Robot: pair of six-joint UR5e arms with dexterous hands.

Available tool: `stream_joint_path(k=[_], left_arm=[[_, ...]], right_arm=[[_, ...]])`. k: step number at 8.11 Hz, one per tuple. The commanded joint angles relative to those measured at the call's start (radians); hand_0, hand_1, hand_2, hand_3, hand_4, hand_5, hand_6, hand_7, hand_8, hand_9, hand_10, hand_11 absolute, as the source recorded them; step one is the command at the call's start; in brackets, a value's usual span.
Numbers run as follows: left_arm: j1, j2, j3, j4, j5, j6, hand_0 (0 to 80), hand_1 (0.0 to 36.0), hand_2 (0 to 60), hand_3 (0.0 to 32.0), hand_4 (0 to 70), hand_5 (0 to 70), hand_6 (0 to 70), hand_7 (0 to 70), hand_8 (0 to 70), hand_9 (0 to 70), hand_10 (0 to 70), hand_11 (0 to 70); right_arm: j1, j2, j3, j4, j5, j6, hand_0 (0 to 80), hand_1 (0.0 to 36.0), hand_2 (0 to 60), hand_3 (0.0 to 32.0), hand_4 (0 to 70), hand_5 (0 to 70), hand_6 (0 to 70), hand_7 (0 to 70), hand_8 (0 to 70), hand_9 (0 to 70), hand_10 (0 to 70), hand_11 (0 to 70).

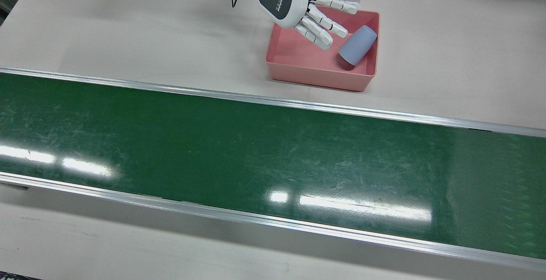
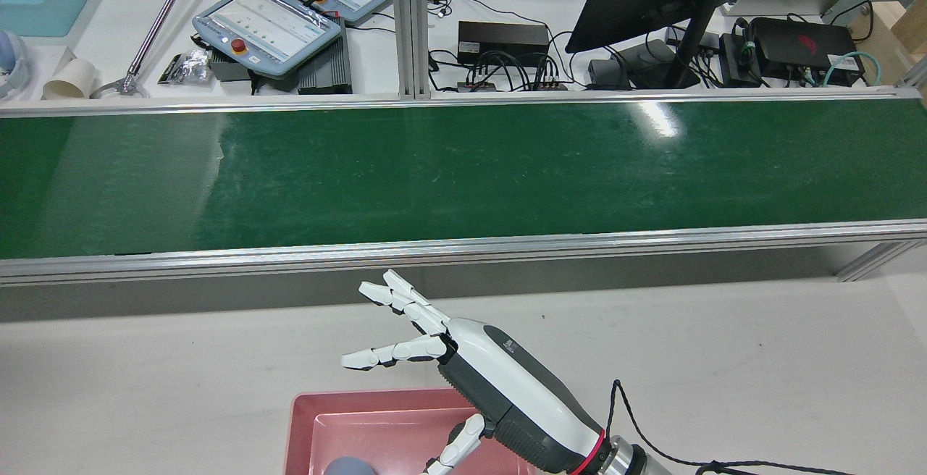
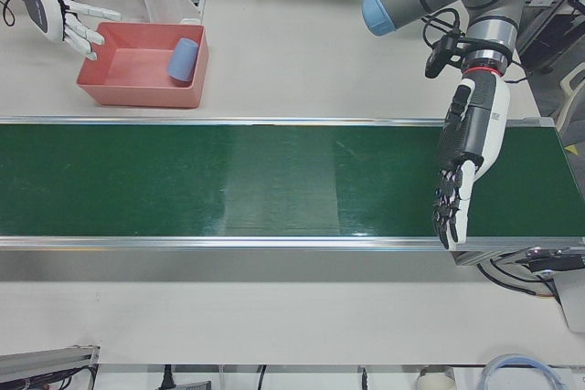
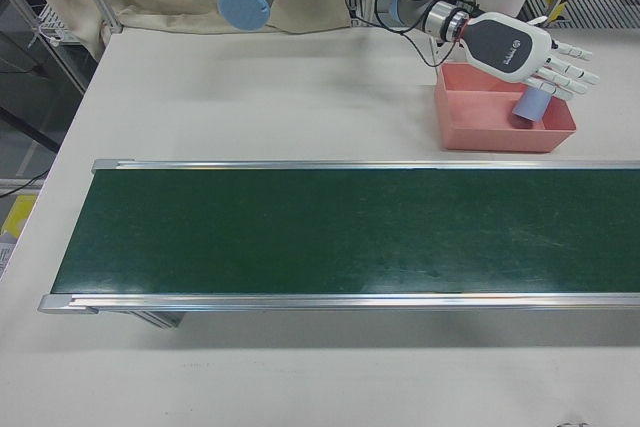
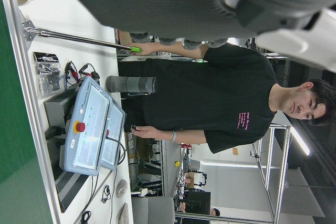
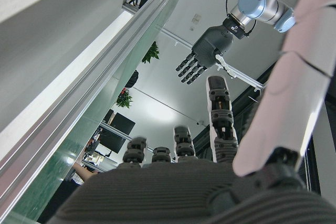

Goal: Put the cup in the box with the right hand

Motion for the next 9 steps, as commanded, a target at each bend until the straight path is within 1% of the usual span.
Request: stream_joint_path(k=[1, 2, 3, 4, 5, 6, 7, 8, 9], left_arm=[[0.000, 0.000, 0.000, 0.000, 0.000, 0.000, 0.0, 0.0, 0.0, 0.0, 0.0, 0.0, 0.0, 0.0, 0.0, 0.0, 0.0, 0.0], [0.000, 0.001, 0.000, 0.000, 0.000, 0.000, 0.0, 0.0, 0.0, 0.0, 0.0, 0.0, 0.0, 0.0, 0.0, 0.0, 0.0, 0.0], [0.000, 0.000, 0.000, 0.000, 0.000, 0.000, 0.0, 0.0, 0.0, 0.0, 0.0, 0.0, 0.0, 0.0, 0.0, 0.0, 0.0, 0.0], [0.000, 0.000, 0.000, 0.000, 0.000, 0.000, 0.0, 0.0, 0.0, 0.0, 0.0, 0.0, 0.0, 0.0, 0.0, 0.0, 0.0, 0.0], [0.000, 0.001, 0.000, 0.000, 0.000, 0.000, 0.0, 0.0, 0.0, 0.0, 0.0, 0.0, 0.0, 0.0, 0.0, 0.0, 0.0, 0.0], [0.000, 0.001, 0.000, 0.000, 0.000, 0.000, 0.0, 0.0, 0.0, 0.0, 0.0, 0.0, 0.0, 0.0, 0.0, 0.0, 0.0, 0.0], [0.001, 0.000, 0.000, 0.000, 0.000, 0.000, 0.0, 0.0, 0.0, 0.0, 0.0, 0.0, 0.0, 0.0, 0.0, 0.0, 0.0, 0.0], [0.000, 0.001, 0.000, 0.000, 0.000, 0.000, 0.0, 0.0, 0.0, 0.0, 0.0, 0.0, 0.0, 0.0, 0.0, 0.0, 0.0, 0.0], [0.000, 0.000, 0.000, 0.000, 0.000, 0.000, 0.0, 0.0, 0.0, 0.0, 0.0, 0.0, 0.0, 0.0, 0.0, 0.0, 0.0, 0.0]], right_arm=[[0.041, -0.022, 0.054, -0.001, 0.003, 0.003, 80.0, 36.0, 60.0, 0.0, 18.0, 18.4, 11.7, 27.7, 11.0, 18.1, 13.2, 24.8], [0.131, -0.055, 0.109, -0.005, 0.009, 0.004, 80.0, 36.0, 60.0, 0.0, 22.8, 19.2, 15.0, 40.7, 17.8, 29.3, 17.6, 31.1], [0.283, -0.097, 0.125, -0.008, 0.012, 0.018, 80.0, 36.0, 60.0, 0.0, 26.0, 19.2, 15.0, 40.6, 17.7, 29.1, 18.9, 32.9], [0.420, -0.127, 0.109, -0.015, 0.011, 0.070, 80.0, 36.0, 60.0, 0.0, 26.2, 18.7, 14.4, 38.3, 15.6, 25.9, 18.0, 31.6], [0.550, -0.158, 0.072, -0.015, 0.011, 0.128, 80.0, 36.0, 60.0, 0.0, 27.7, 17.6, 12.5, 31.2, 10.7, 18.2, 16.0, 28.5], [0.687, -0.168, -0.013, -0.017, 0.009, 0.203, 80.0, 36.0, 21.7, 0.0, 29.9, 14.8, 9.7, 22.7, 5.8, 10.5, 11.9, 21.9], [0.828, -0.178, -0.175, -0.031, -0.003, 0.384, 79.7, 33.5, 13.1, 0.0, 27.8, 11.1, 7.9, 19.7, 2.6, 5.5, 8.6, 16.0], [0.919, -0.187, -0.376, -0.035, -0.047, 0.626, 76.2, 22.0, 0.0, 0.0, 28.4, 8.7, 5.9, 13.8, 1.4, 1.4, 5.3, 10.3], [1.014, -0.180, -0.554, -0.035, -0.149, 0.797, 63.3, 23.5, 7.4, 0.0, 17.3, 8.3, 4.4, 7.4, 1.0, 0.1, 2.7, 6.4]])
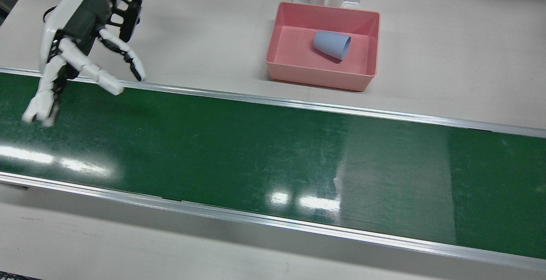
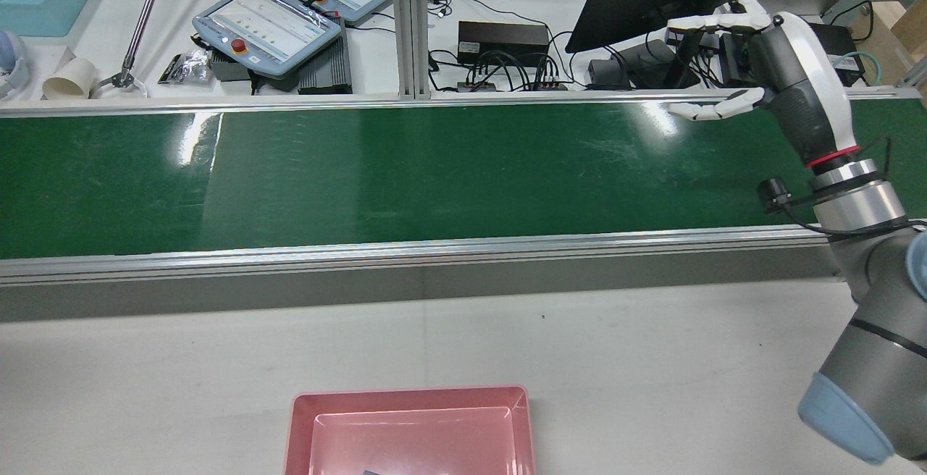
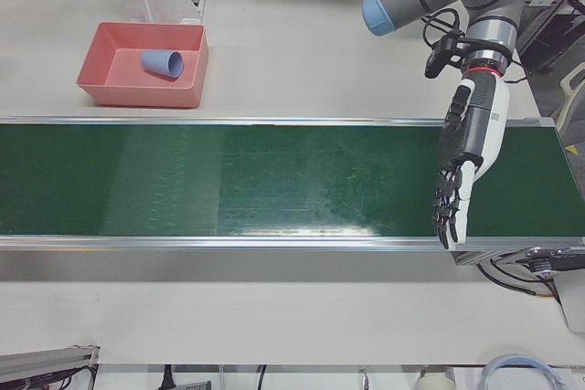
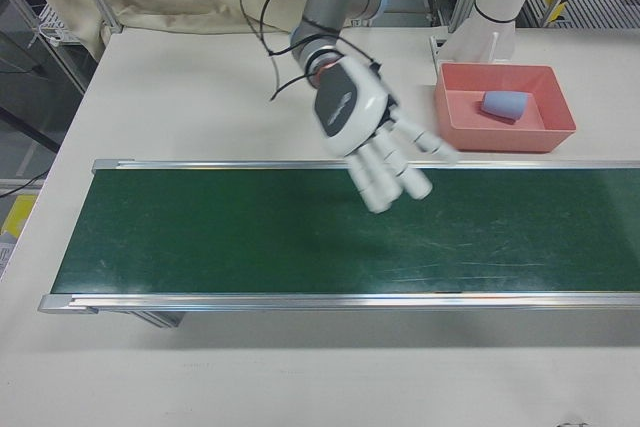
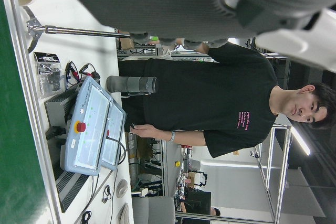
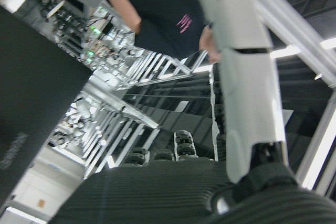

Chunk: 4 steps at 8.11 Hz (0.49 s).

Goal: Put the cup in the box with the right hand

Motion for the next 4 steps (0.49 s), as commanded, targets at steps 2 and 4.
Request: stream_joint_path(k=[2, 4], left_arm=[[0.001, -0.001, -0.003, 0.002, 0.000, 0.000, 0.0, 0.0, 0.0, 0.0, 0.0, 0.0, 0.0, 0.0, 0.0, 0.0, 0.0, 0.0], [-0.001, -0.001, -0.003, 0.002, 0.000, 0.000, 0.0, 0.0, 0.0, 0.0, 0.0, 0.0, 0.0, 0.0, 0.0, 0.0, 0.0, 0.0]], right_arm=[[0.374, 0.008, -0.395, -0.030, -0.279, 0.404, 60.0, 23.5, 10.6, 0.0, 15.5, 7.8, 3.8, 8.0, 0.6, 0.2, 0.3, 2.9], [0.461, 0.080, -0.390, -0.183, -0.439, 0.375, 60.2, 18.7, 0.0, 0.0, 17.2, 7.7, 2.9, 5.1, 1.3, 0.0, 0.0, 1.7]])
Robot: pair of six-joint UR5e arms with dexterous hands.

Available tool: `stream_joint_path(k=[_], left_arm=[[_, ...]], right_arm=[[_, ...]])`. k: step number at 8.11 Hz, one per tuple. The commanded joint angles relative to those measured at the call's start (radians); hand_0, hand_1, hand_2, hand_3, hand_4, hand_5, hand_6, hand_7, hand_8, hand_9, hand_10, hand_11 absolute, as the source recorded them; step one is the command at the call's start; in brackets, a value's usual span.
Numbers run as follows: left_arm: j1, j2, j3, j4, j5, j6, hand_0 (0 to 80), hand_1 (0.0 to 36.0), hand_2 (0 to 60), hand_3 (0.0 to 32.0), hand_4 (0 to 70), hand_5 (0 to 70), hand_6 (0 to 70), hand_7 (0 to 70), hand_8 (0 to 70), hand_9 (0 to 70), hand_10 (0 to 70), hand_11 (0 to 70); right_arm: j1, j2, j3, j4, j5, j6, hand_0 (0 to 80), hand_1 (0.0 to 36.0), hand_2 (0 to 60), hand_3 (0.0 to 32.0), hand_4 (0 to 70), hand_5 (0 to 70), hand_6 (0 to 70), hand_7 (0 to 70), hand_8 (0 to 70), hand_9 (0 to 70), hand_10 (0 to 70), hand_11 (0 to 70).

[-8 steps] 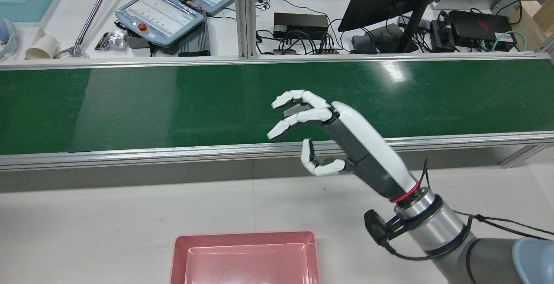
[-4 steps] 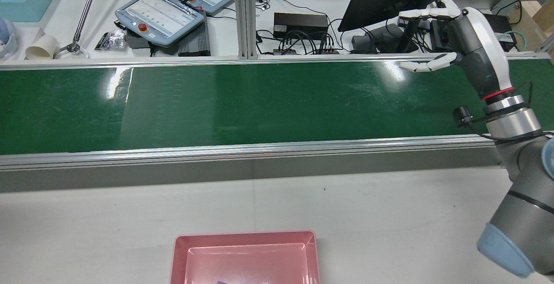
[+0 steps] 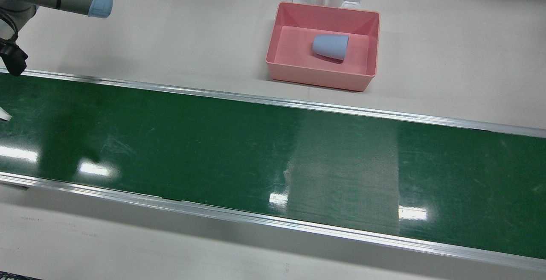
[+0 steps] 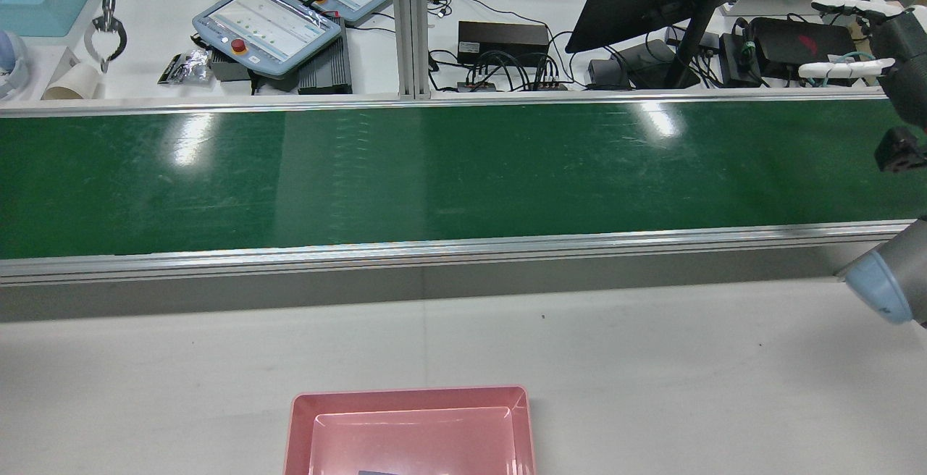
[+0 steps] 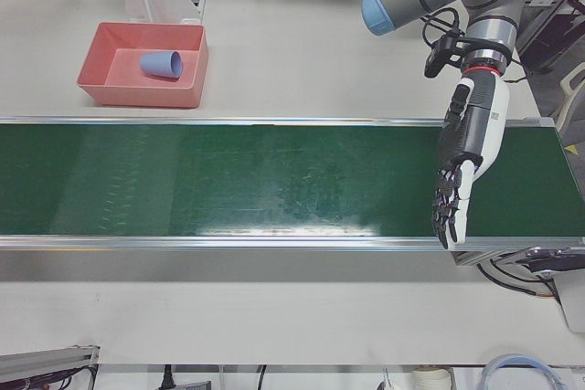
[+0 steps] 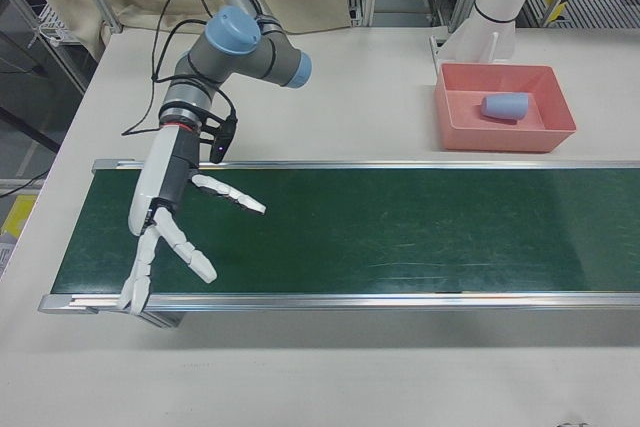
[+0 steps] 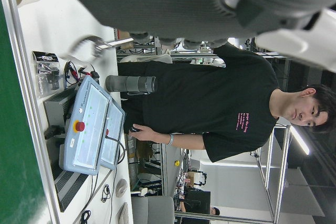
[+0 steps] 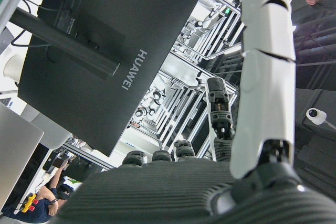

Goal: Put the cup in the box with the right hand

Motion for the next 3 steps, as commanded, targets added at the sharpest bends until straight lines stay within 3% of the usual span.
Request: stream_joint_path(k=[1, 2, 3], left_arm=[[0.000, 0.001, 0.002, -0.003, 0.000, 0.000, 0.0, 0.0, 0.0, 0.0, 0.0, 0.0, 0.0, 0.0, 0.0, 0.0, 0.0, 0.0], [0.000, 0.000, 0.004, -0.001, 0.000, 0.000, 0.0, 0.0, 0.0, 0.0, 0.0, 0.0, 0.0, 0.0, 0.0, 0.0, 0.0, 0.0], [0.000, 0.000, 0.003, -0.001, 0.000, 0.000, 0.0, 0.0, 0.0, 0.0, 0.0, 0.0, 0.0, 0.0, 0.0, 0.0, 0.0, 0.0]], right_arm=[[0.120, 0.052, -0.013, -0.122, -0.164, -0.018, 56.6, 22.0, 12.0, 0.0, 13.0, 7.3, 3.4, 5.5, 1.1, 0.0, 0.3, 2.8], [0.121, 0.056, -0.010, -0.122, -0.164, -0.017, 56.7, 19.9, 6.2, 0.0, 13.9, 7.1, 3.1, 5.1, 0.9, 0.0, 0.4, 2.8], [0.123, 0.059, -0.006, -0.122, -0.164, -0.014, 55.4, 21.8, 13.1, 0.0, 11.5, 7.1, 3.0, 5.4, 0.6, 0.0, 0.4, 2.9]])
